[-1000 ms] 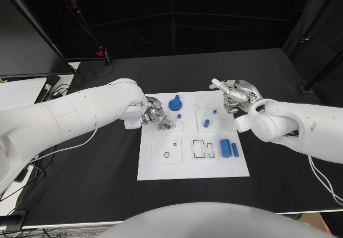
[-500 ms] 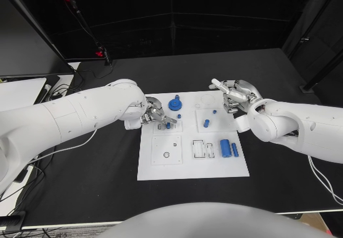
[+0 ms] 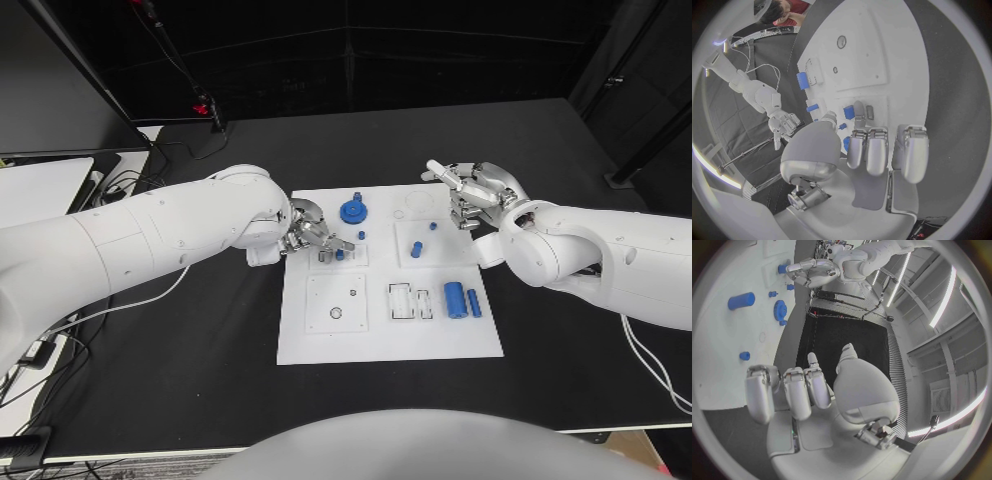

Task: Assemble the parts on the task board

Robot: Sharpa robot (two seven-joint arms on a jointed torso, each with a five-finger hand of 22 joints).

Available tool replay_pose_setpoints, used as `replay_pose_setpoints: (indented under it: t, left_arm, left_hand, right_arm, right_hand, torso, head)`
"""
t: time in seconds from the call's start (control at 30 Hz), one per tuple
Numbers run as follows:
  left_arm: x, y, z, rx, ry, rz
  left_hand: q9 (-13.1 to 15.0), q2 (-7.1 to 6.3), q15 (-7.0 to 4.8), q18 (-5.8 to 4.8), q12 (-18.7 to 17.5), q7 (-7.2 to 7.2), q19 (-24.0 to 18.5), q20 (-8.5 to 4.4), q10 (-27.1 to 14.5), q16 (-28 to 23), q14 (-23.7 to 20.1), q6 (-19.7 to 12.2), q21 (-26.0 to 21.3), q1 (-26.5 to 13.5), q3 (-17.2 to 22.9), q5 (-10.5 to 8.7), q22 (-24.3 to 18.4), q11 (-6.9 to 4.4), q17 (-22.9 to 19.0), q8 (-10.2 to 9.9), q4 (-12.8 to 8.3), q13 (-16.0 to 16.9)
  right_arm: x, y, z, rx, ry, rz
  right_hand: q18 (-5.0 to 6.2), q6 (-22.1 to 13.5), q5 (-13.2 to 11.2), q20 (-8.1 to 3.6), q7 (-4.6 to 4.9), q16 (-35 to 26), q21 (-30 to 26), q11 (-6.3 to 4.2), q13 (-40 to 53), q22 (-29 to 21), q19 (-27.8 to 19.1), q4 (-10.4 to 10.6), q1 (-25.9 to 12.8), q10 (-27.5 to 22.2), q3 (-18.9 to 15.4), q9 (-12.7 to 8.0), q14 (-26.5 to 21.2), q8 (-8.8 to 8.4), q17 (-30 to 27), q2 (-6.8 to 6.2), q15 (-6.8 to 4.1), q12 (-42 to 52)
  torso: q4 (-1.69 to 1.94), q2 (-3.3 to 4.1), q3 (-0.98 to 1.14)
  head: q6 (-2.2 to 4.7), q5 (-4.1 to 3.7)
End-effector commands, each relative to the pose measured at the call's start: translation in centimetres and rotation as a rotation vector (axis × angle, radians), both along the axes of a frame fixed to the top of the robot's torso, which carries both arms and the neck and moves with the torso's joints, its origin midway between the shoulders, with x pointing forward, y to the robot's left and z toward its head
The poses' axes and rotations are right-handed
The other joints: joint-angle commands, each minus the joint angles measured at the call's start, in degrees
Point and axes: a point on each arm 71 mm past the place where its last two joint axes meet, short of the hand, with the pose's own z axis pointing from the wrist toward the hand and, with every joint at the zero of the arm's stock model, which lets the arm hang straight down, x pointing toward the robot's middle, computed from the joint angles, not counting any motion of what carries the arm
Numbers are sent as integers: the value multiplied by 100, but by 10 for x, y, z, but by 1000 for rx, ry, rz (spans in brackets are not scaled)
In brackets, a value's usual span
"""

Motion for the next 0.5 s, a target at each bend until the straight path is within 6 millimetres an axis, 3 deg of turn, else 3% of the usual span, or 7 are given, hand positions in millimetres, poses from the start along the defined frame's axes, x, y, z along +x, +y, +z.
replay_pose_setpoints:
  t: [0.03, 0.1, 0.2, 0.37, 0.43, 0.5]
  left_arm:
    - [4, 4, 11, -28, -69, 24]
    - [5, 9, 20, -42, -94, 30]
    - [8, 16, 33, -58, -120, 28]
    - [12, 27, 48, -70, -117, 14]
    - [14, 31, 51, -70, -110, 11]
    - [17, 34, 54, -75, -107, 18]
  left_hand:
    - [92, -64, 32, -81, -25, -3, 609, 33, 588, 5, 592, -155, 18, 83, -106, 94, 1509, 48, 1510, 97, 6, 1507]
    - [165, -107, 42, -81, -25, 21, 609, 39, 588, 5, 592, -328, 18, 212, -171, 148, 1509, 74, 1510, 151, 7, 1507]
    - [198, -122, 52, -81, -25, 33, 609, 47, 588, 5, 592, -410, 18, 353, -201, 200, 1509, 77, 1510, 196, -8, 1507]
    - [-36, -11, 26, -81, -25, -23, 609, 38, 588, 5, 592, -154, 18, 743, -215, 151, 1509, 30, 1510, 62, 11, 1507]
    - [-234, 82, 4, -81, -25, -51, 609, 17, 588, 5, 592, 77, 18, 841, -271, -52, 1509, -2, 1510, -107, 7, 1507]
    - [-387, 220, -17, -81, -25, -75, 609, -2, 588, 5, 592, 263, 18, 859, -337, -561, 1509, -14, 1510, -260, 9, 1507]
  right_arm:
    - [0, 1, 1, 4, -2, 10]
    - [0, 1, 1, 4, -2, 10]
    - [0, 1, 0, 4, -2, 10]
    - [0, 0, 0, 3, -2, 7]
    - [0, 0, 0, 3, 0, 8]
    - [0, 0, 0, 2, 1, 7]
  right_hand:
    - [15, -26, 18, 36, 342, 14, -13, 5, 891, 1319, 162, -7, -25, -23, -38, -6, 617, 17, 1506, 12, 35, -6]
    - [16, -26, 15, 37, 343, 14, -17, 5, 889, 1318, 158, -8, -33, -25, -41, -7, 617, 22, 1506, 18, 35, -7]
    - [18, -27, 12, 37, 344, 14, -21, 6, 886, 1316, 152, -9, -44, -27, -45, -7, 617, 27, 1506, 25, 35, -8]
    - [20, -28, 12, 37, 344, 14, -25, 6, 885, 1314, 147, -10, -46, -29, -45, -8, 617, 28, 1506, 27, 36, -8]
    - [20, -28, 12, 37, 344, 14, -26, 6, 884, 1313, 147, -10, -46, -29, -45, -8, 617, 28, 1506, 28, 36, -8]
    - [21, -29, 11, 37, 345, 14, -28, 6, 880, 1312, 144, -10, -46, -34, -45, -8, 617, 29, 1506, 29, 36, -10]
  torso:
    - [6, -4, 12]
    - [17, -4, 15]
    - [-3, -3, 5]
    - [-6, 1, -2]
    - [-8, 3, -3]
    - [-2, 8, 0]
  head:
    - [14, 5]
    - [24, 2]
    - [37, 23]
    - [52, 28]
    - [55, 21]
    - [66, 6]
